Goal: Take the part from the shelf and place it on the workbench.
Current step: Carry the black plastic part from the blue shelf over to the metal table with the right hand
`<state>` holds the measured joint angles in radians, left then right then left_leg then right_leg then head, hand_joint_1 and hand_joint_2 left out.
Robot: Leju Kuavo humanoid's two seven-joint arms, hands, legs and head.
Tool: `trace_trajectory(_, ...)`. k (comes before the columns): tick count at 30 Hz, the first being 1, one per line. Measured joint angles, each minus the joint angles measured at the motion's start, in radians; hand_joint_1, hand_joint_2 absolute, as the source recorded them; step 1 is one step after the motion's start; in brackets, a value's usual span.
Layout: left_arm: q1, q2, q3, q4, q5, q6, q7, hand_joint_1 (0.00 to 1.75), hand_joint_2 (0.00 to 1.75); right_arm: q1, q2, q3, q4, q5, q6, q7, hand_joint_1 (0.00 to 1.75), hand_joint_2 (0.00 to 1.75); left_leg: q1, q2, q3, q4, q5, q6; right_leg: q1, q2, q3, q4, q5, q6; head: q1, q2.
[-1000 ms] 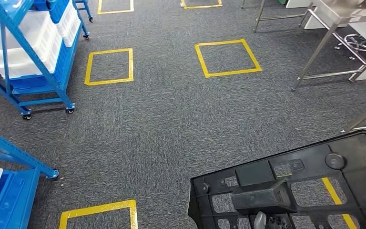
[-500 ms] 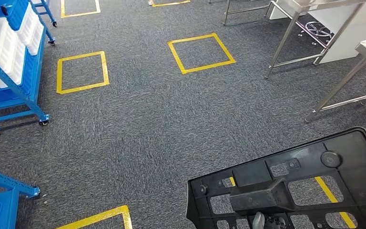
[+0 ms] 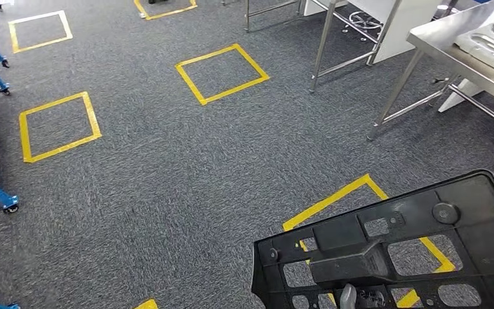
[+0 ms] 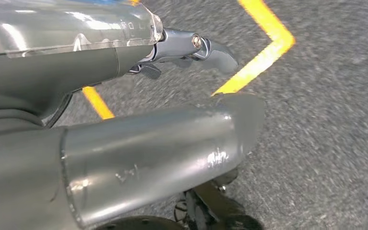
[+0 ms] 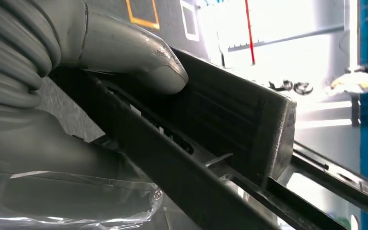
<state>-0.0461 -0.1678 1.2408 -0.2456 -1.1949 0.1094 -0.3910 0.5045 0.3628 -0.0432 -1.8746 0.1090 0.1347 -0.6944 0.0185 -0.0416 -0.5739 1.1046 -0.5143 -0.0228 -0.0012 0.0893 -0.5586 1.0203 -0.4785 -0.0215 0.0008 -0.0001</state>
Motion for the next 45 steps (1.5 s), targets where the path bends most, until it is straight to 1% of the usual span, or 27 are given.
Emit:
trace_trajectory(2,0.0,0.0,0.001,0.0,0.0,-0.001,-0.002,0.0,0.0,0.0,0.0,0.0,0.0,0.001,0.001,0.0,1.75,1.75,0.003,-0.037,0.025,-0.065,0.017,0.005,-0.001,0.022,-0.01,0.012,-0.004,0.012,-0.001,0.0)
trace_trajectory(4,-0.001,-0.001,0.002,0.0,0.0,-0.002,-0.006,0.0,0.0,0.001,0.0,0.0,0.0,0.002,0.002,0.0,1.75,1.75,0.001,-0.027,0.026,-0.068,0.016,0.017,-0.003,0.044,-0.02,0.013,-0.001,0.024,-0.002,0.0)
trace_trajectory(5,-0.002,-0.001,0.002,0.0,0.0,-0.002,-0.007,0.0,0.0,0.002,0.0,-0.001,0.0,0.002,0.002,0.0,1.75,1.75,0.001,-0.014,0.028,-0.072,0.019,0.024,-0.003,0.037,-0.023,0.016,-0.002,0.029,-0.001,0.0)
trace_trajectory(7,-0.002,-0.003,0.003,-0.001,0.0,-0.002,-0.008,0.0,0.0,0.002,0.0,-0.002,0.0,0.002,0.004,0.0,1.75,1.75,0.004,0.012,0.029,-0.08,0.024,0.038,-0.001,-0.012,-0.046,0.064,-0.033,0.038,0.006,0.0)
trace_trajectory(9,0.0,-0.002,0.005,-0.002,0.0,-0.002,-0.008,0.0,0.0,0.001,0.0,-0.002,0.0,0.003,0.006,0.0,1.75,1.75,0.001,0.04,0.028,-0.081,0.024,0.044,-0.002,-0.067,-0.104,0.182,-0.097,0.045,0.013,0.0)
trace_trajectory(11,0.003,-0.002,0.007,-0.002,0.0,-0.002,-0.008,0.0,0.0,0.002,0.0,-0.002,0.0,0.003,0.006,0.0,1.75,1.75,-0.001,0.07,0.028,-0.081,0.021,0.045,-0.006,-0.082,-0.153,0.281,-0.13,0.05,0.014,0.0)
trace_trajectory(12,0.002,-0.002,0.007,-0.002,0.0,-0.002,-0.008,0.0,0.0,0.003,0.0,-0.002,0.0,0.003,0.006,0.0,1.75,1.75,-0.002,0.084,0.029,-0.081,0.019,0.045,-0.006,-0.085,-0.153,0.281,-0.119,0.05,0.014,0.0)
trace_trajectory(14,0.001,-0.003,0.007,-0.002,0.0,-0.002,-0.008,0.0,0.0,0.004,0.0,-0.003,0.0,0.004,0.007,0.0,1.75,1.75,-0.002,0.108,0.036,-0.081,0.015,0.041,-0.004,-0.104,-0.095,0.173,-0.055,0.045,0.014,0.0)
trace_trajectory(16,0.0,-0.004,0.007,-0.002,0.0,-0.003,-0.008,0.0,0.0,0.003,0.0,-0.002,0.0,0.006,0.007,0.0,1.75,1.75,-0.004,0.127,0.044,-0.081,0.008,0.034,0.006,-0.146,-0.026,0.047,-0.013,0.031,0.014,0.0)
trace_trajectory(18,-0.002,-0.005,0.007,-0.002,0.0,-0.004,-0.008,0.0,0.0,0.003,0.0,-0.003,-0.001,0.008,0.008,-0.001,1.75,1.75,-0.006,0.145,0.051,-0.082,0.004,0.024,0.016,-0.16,-0.006,0.004,-0.01,0.02,0.013,0.0)
trace_trajectory(20,-0.005,-0.006,0.007,-0.002,-0.001,-0.005,-0.008,0.0,0.0,0.006,0.0,-0.004,-0.001,0.01,0.01,-0.001,1.75,1.75,-0.005,0.157,0.061,-0.087,0.0,0.014,0.013,-0.138,-0.005,-0.003,-0.005,0.011,0.014,0.0)
trace_trajectory(22,-0.008,-0.006,0.007,-0.002,-0.002,-0.005,-0.009,0.0,0.0,0.008,0.0,-0.004,-0.002,0.01,0.011,0.0,1.75,1.75,-0.004,0.122,0.055,-0.055,-0.028,0.006,0.004,-0.116,0.004,-0.018,0.003,0.0,0.011,0.0)
trace_trajectory(24,-0.007,-0.006,0.007,-0.002,-0.003,-0.005,-0.009,0.0,0.0,0.006,0.001,-0.004,-0.003,0.011,0.012,0.0,1.75,1.75,-0.002,0.068,0.01,0.053,-0.088,0.002,-0.001,-0.095,0.008,-0.025,0.006,-0.007,0.005,0.0)
trace_trajectory(26,-0.002,-0.006,0.007,-0.002,-0.002,-0.006,-0.008,0.0,0.0,0.005,0.001,-0.003,-0.003,0.012,0.014,0.0,1.75,1.75,0.0,0.051,-0.047,0.167,-0.13,-0.002,-0.001,-0.068,0.009,-0.023,0.004,-0.01,0.001,0.0)
trace_trajectory(27,0.0,-0.006,0.008,-0.002,-0.001,-0.006,-0.008,0.0,0.0,0.006,0.001,-0.003,-0.002,0.012,0.016,0.0,1.75,1.75,0.0,0.049,-0.06,0.184,-0.124,-0.003,0.0,-0.053,0.01,-0.021,0.003,-0.01,0.001,0.0)
trace_trajectory(28,0.002,-0.005,0.008,-0.002,-0.001,-0.006,-0.007,0.0,0.0,0.006,0.0,-0.003,-0.002,0.012,0.018,0.0,1.75,1.75,0.0,0.047,-0.055,0.161,-0.096,-0.003,0.0,-0.037,0.011,-0.018,0.001,-0.008,0.001,0.0)
trace_trajectory(29,0.002,-0.004,0.008,-0.002,0.0,-0.005,-0.006,0.0,0.0,0.006,0.0,-0.003,-0.002,0.012,0.019,0.001,1.75,1.75,0.001,0.04,-0.034,0.103,-0.053,-0.003,-0.001,-0.021,0.013,-0.014,-0.002,-0.006,0.001,0.0)
trace_trajectory(31,0.002,-0.002,0.008,-0.002,0.0,-0.005,-0.002,0.0,0.0,0.005,0.0,-0.002,-0.002,0.012,0.017,0.002,1.75,1.75,0.005,-0.008,0.016,-0.023,0.005,0.001,-0.002,0.005,0.011,-0.001,-0.01,0.003,0.0,0.0)
trace_trajectory(33,0.002,-0.001,0.009,-0.002,-0.001,-0.005,0.001,0.0,0.0,0.004,0.001,-0.002,-0.002,0.011,0.013,0.003,1.75,1.75,0.005,-0.046,0.034,-0.069,0.01,0.008,-0.005,0.027,0.001,0.008,-0.013,0.015,-0.001,0.0)
trace_trajectory(35,0.0,-0.001,0.009,-0.002,-0.002,-0.005,0.002,0.0,0.0,0.006,0.001,-0.001,-0.002,0.013,0.004,0.006,1.75,1.75,0.004,-0.034,0.035,-0.075,0.011,0.02,-0.008,0.043,-0.006,0.007,-0.011,0.027,-0.004,0.0)
trace_trajectory(36,-0.001,-0.001,0.009,-0.002,-0.002,-0.005,0.001,0.0,0.0,0.007,0.0,-0.001,-0.002,0.016,-0.002,0.008,1.75,1.75,0.005,-0.025,0.038,-0.08,0.013,0.027,-0.007,0.031,-0.009,0.012,-0.014,0.033,-0.004,0.0)
trace_trajectory(38,-0.001,-0.001,0.01,-0.002,-0.003,-0.006,0.001,0.0,0.0,0.006,0.0,-0.001,-0.003,0.024,-0.012,0.014,1.75,1.75,0.009,-0.006,0.043,-0.091,0.018,0.04,-0.005,-0.027,-0.037,0.073,-0.05,0.041,0.003,0.0)
trace_trajectory(39,-0.001,0.0,0.01,-0.002,-0.003,-0.006,0.001,0.0,0.0,0.005,0.0,0.0,-0.003,0.027,-0.014,0.016,1.75,1.75,0.007,0.004,0.045,-0.093,0.018,0.043,-0.005,-0.059,-0.068,0.132,-0.081,0.045,0.007,0.0)
trace_trajectory(41,0.002,0.002,0.011,-0.002,-0.003,-0.008,0.001,0.0,0.0,0.004,0.0,0.001,-0.003,0.031,-0.017,0.019,1.75,1.75,0.004,0.022,0.046,-0.093,0.015,0.046,-0.009,-0.082,-0.135,0.258,-0.13,0.052,0.01,0.0)
trace_trajectory(42,0.003,0.003,0.011,-0.002,-0.003,-0.008,0.002,0.0,0.0,0.004,0.0,0.001,-0.002,0.032,-0.017,0.02,1.75,1.75,0.003,0.029,0.047,-0.093,0.013,0.045,-0.011,-0.083,-0.152,0.286,-0.129,0.053,0.01,0.0)
trace_trajectory(43,0.003,0.003,0.012,-0.002,-0.003,-0.009,0.002,0.0,0.0,0.005,0.0,0.001,-0.002,0.033,-0.017,0.02,1.75,1.75,0.003,0.034,0.051,-0.092,0.01,0.044,-0.012,-0.084,-0.148,0.273,-0.108,0.054,0.01,0.0)
trace_trajectory(45,0.002,0.003,0.012,-0.002,-0.003,-0.009,0.002,0.0,0.0,0.005,0.0,0.001,-0.002,0.034,-0.017,0.02,1.75,1.75,0.003,0.039,0.062,-0.093,0.003,0.04,-0.012,-0.086,-0.086,0.144,-0.031,0.047,0.01,0.0)
